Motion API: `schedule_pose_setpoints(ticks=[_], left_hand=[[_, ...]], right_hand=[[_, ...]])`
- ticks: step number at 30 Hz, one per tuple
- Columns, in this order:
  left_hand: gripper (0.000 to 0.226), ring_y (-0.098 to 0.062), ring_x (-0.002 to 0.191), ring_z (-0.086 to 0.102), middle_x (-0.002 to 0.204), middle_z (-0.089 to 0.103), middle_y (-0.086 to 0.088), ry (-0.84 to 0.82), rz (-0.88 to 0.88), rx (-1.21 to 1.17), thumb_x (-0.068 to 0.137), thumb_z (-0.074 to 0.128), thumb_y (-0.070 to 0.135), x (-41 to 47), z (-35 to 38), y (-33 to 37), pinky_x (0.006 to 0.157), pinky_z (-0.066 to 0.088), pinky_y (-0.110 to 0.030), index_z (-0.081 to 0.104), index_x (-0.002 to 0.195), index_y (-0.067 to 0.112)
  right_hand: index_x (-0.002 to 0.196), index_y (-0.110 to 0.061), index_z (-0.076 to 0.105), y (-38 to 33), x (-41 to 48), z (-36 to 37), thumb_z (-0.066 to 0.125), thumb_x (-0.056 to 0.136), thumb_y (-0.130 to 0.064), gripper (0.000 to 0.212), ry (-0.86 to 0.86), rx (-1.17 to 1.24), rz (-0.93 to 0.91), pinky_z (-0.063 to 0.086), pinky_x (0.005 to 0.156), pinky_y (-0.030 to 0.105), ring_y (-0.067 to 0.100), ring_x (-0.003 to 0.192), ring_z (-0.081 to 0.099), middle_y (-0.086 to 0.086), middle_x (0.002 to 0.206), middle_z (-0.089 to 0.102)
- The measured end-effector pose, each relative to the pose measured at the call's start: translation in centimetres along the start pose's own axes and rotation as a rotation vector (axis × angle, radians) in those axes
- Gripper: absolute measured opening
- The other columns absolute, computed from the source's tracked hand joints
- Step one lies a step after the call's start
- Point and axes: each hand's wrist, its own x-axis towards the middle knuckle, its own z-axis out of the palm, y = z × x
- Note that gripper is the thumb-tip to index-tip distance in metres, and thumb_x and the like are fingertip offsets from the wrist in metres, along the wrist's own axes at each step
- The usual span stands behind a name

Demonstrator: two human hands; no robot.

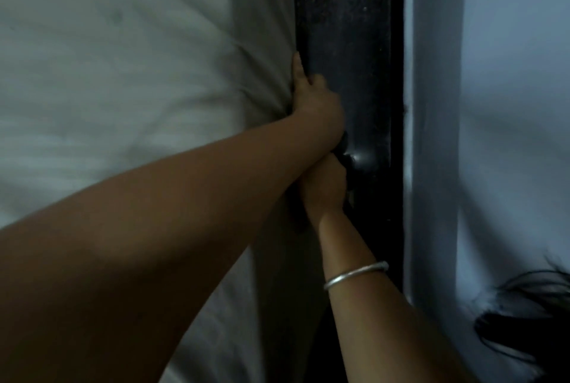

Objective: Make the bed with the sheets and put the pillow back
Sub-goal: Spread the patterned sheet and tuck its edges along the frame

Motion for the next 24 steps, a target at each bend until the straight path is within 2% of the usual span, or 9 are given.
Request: schedule_pose_setpoints(ticks=[3,5,9,12,14,16,19,22,24], left_hand=[[0.043,-0.039,0.13,0.027,0.139,0.036,-0.014,0.163,0.151,-0.245,0.096,0.045,0.028,-0.6,-2.8,-1.3,0.109,0.004,-0.068,0.044,0.137,0.013],[0.045,-0.038,0.128,0.031,0.137,0.038,-0.014,0.321,0.15,-0.326,0.092,0.052,0.032,-1.5,-4.3,-3.8,0.112,0.007,-0.063,0.047,0.133,0.014],[0.031,-0.036,0.117,0.045,0.121,0.051,-0.016,0.807,-0.016,-0.456,0.087,0.049,0.03,-3.5,-4.4,-10.3,0.114,0.011,-0.056,0.06,0.111,0.013],[0.034,-0.041,0.107,0.054,0.113,0.058,-0.021,1.092,-0.26,-0.546,0.08,0.048,0.03,-4.2,-3.1,-15.6,0.107,0.025,-0.06,0.064,0.103,0.01],[0.045,-0.041,0.125,0.043,0.134,0.049,-0.019,1.01,-0.459,-0.675,0.085,0.042,0.033,-4.0,-1.6,-19.4,0.111,0.02,-0.058,0.056,0.123,0.013],[0.053,-0.04,0.139,0.023,0.152,0.027,-0.014,0.887,-0.576,-0.798,0.092,0.037,0.036,-3.5,-0.1,-23.1,0.113,0.014,-0.056,0.037,0.142,0.019],[0.057,-0.039,0.143,0.009,0.159,0.006,-0.008,0.764,-0.565,-0.874,0.098,0.033,0.043,-2.0,2.1,-27.4,0.113,0.012,-0.056,0.017,0.15,0.026],[0.055,-0.029,0.145,0.01,0.159,0.009,-0.003,0.739,-0.485,-0.881,0.098,0.02,0.047,-0.7,4.2,-29.4,0.112,0.011,-0.054,0.015,0.15,0.03],[0.065,-0.026,0.145,0.011,0.159,0.011,-0.001,0.736,-0.517,-0.87,0.09,0.008,0.054,-0.9,5.7,-30.6,0.112,0.011,-0.056,0.017,0.15,0.03]], right_hand=[[0.118,-0.016,0.049,-2.5,-0.1,-3.0,0.05,0.08,-0.047,0.049,0.081,0.072,-0.027,0.045,0.078,0.029,0.03,0.097,0.061,0.008,0.11,0.064],[0.106,-0.021,0.043,-5.6,-0.3,-5.8,0.058,0.083,-0.032,0.029,0.143,0.141,-0.126,0.044,0.067,0.024,0.021,0.081,0.06,0.003,0.098,0.062],[0.109,-0.021,0.046,-12.0,-0.1,-8.7,0.055,0.088,-0.021,0.024,0.209,0.167,-0.376,0.04,0.06,0.015,0.011,0.082,0.055,-0.007,0.096,0.059],[0.117,-0.015,0.052,-17.6,0.0,-8.7,0.052,0.089,-0.03,0.032,0.229,0.079,-0.664,0.045,0.075,0.018,0.017,0.099,0.059,0.002,0.11,0.063],[0.125,-0.007,0.052,-20.7,0.3,-7.6,0.049,0.089,-0.027,0.042,0.284,-0.101,-0.854,0.042,0.099,0.037,0.031,0.119,0.051,0.013,0.125,0.058],[0.132,-0.002,0.048,-23.8,0.7,-6.2,0.044,0.088,-0.026,0.05,0.347,-0.335,-0.996,0.032,0.109,0.051,0.042,0.133,0.036,0.02,0.138,0.048],[0.145,-0.006,0.03,-28.8,1.4,-4.3,0.04,0.093,-0.026,0.058,0.242,-0.683,-1.042,0.017,0.115,0.053,0.038,0.143,0.015,0.018,0.153,0.026],[0.151,-0.012,0.005,-32.4,3.3,-2.6,0.039,0.097,-0.03,0.068,0.089,-0.969,-1.043,-0.001,0.116,0.048,0.03,0.146,-0.004,0.013,0.159,0.003],[0.152,-0.013,0.003,-34.2,4.5,-1.7,0.038,0.097,-0.036,0.069,0.066,-1.042,-1.06,-0.005,0.115,0.048,0.029,0.146,-0.006,0.012,0.159,0.0]])
